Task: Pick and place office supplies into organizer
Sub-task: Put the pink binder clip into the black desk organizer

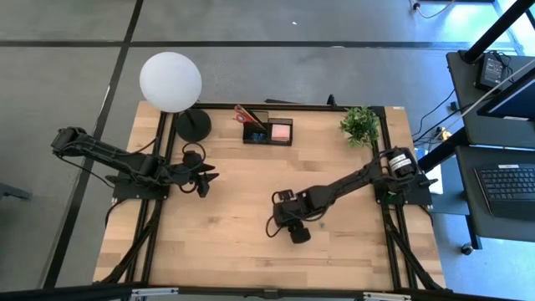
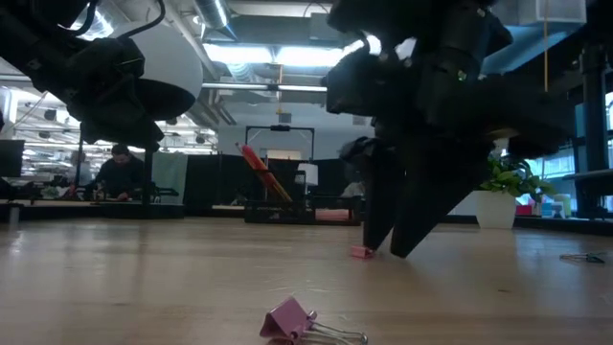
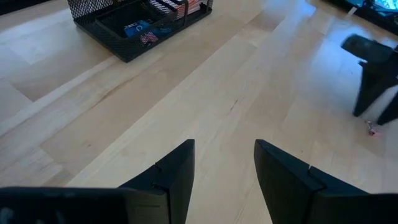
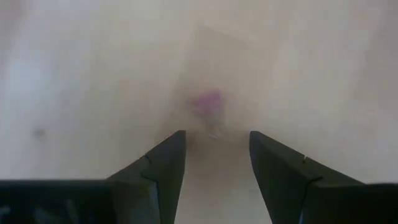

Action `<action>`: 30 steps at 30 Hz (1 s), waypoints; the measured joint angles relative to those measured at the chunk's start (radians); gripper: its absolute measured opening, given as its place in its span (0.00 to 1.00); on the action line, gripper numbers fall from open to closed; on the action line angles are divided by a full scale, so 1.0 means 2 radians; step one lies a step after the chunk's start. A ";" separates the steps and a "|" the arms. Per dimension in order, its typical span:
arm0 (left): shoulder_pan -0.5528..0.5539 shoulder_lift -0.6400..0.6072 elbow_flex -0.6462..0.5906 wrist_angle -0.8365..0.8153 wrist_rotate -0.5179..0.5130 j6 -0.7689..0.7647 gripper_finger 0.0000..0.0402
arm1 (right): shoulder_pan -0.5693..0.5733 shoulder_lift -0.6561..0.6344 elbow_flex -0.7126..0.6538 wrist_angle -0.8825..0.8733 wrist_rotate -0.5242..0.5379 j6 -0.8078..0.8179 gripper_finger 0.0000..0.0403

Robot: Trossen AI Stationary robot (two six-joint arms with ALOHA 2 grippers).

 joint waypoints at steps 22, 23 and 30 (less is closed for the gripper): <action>0.000 0.000 0.000 0.000 -0.002 -0.005 0.40 | 0.005 0.019 0.001 0.053 0.000 0.027 0.42; 0.000 0.000 0.000 0.000 -0.002 -0.005 0.40 | 0.005 0.020 0.001 0.054 0.000 0.027 0.41; 0.000 0.000 0.000 0.000 -0.002 -0.005 0.40 | 0.005 0.020 0.001 0.055 0.002 0.027 0.29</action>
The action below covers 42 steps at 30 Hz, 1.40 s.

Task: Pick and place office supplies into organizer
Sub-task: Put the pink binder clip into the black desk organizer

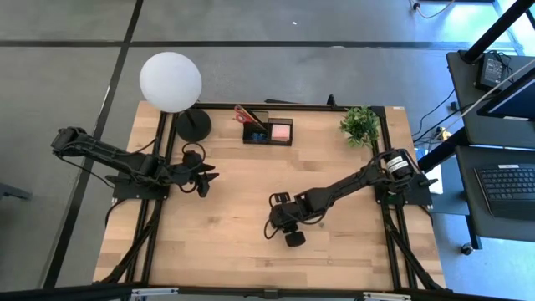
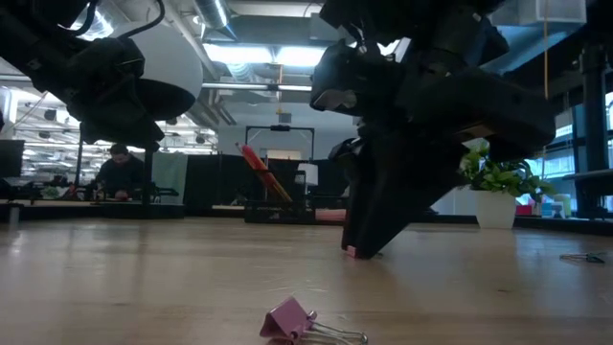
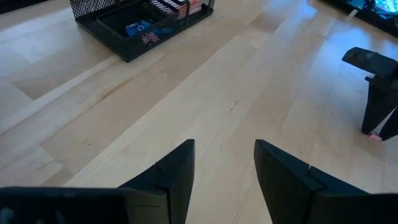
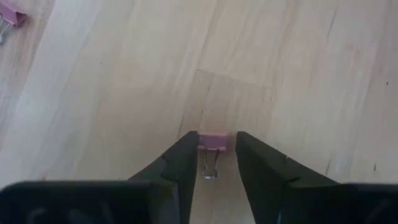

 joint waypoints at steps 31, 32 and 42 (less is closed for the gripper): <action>0.000 0.000 0.000 -0.001 0.000 0.001 0.40 | -0.067 -0.051 0.037 -0.061 0.024 0.033 0.15; 0.000 0.000 0.000 -0.001 0.000 0.001 0.40 | -0.074 -0.054 0.043 -0.062 0.028 0.025 0.15; 0.000 0.000 0.000 -0.001 0.000 0.001 0.40 | -0.150 -0.056 0.108 -0.046 0.093 0.007 0.15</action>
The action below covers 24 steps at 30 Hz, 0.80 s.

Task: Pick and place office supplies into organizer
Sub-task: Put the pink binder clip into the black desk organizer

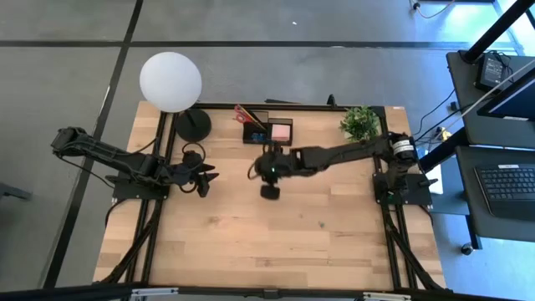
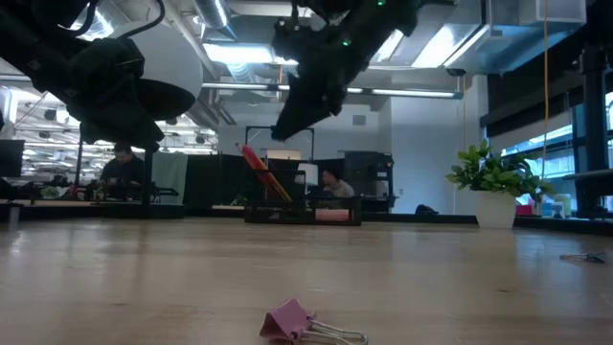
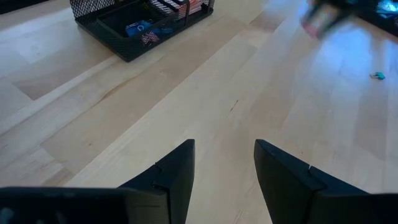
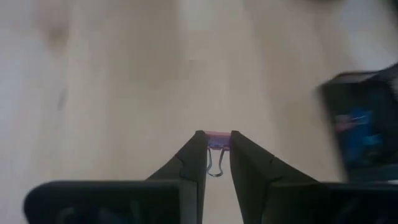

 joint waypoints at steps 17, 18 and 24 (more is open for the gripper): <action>0.000 0.000 0.000 -0.001 0.000 0.000 0.40 | -0.115 0.033 0.010 0.089 0.010 0.013 0.15; 0.000 0.000 0.000 -0.002 0.000 0.000 0.40 | -0.119 0.039 0.010 0.087 0.010 0.006 0.15; 0.000 0.000 0.000 -0.003 0.000 0.000 0.40 | -0.141 0.067 0.009 0.083 0.009 0.005 0.15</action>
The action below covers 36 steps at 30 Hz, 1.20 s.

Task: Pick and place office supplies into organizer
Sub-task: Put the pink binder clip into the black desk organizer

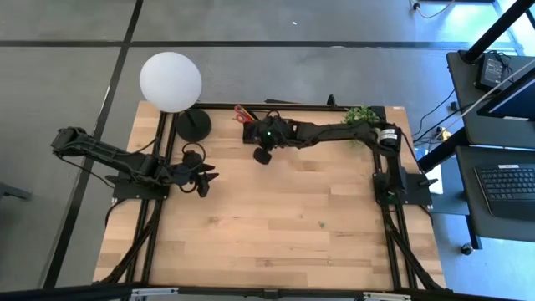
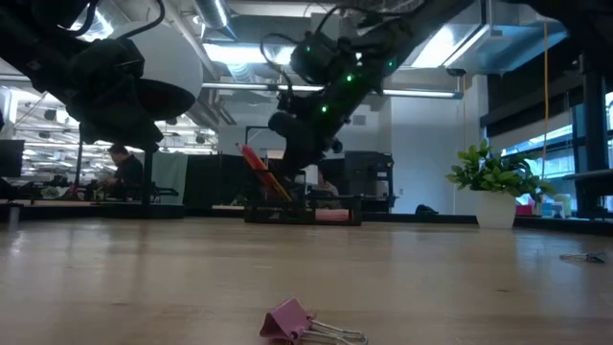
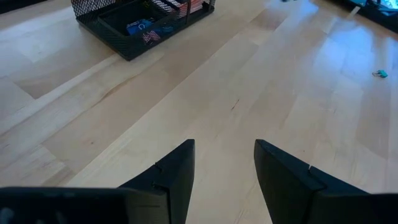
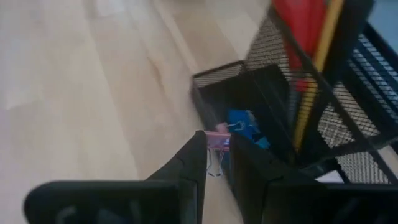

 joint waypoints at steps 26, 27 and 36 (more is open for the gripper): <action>0.000 0.000 0.000 -0.012 0.000 0.000 0.40 | -0.045 0.028 0.000 0.013 -0.032 0.037 0.15; 0.000 0.000 0.000 -0.012 0.000 0.000 0.40 | -0.045 0.028 0.000 0.015 -0.032 0.037 0.15; 0.000 0.000 0.000 -0.012 0.000 0.000 0.40 | -0.048 0.028 0.000 0.022 -0.032 0.037 0.16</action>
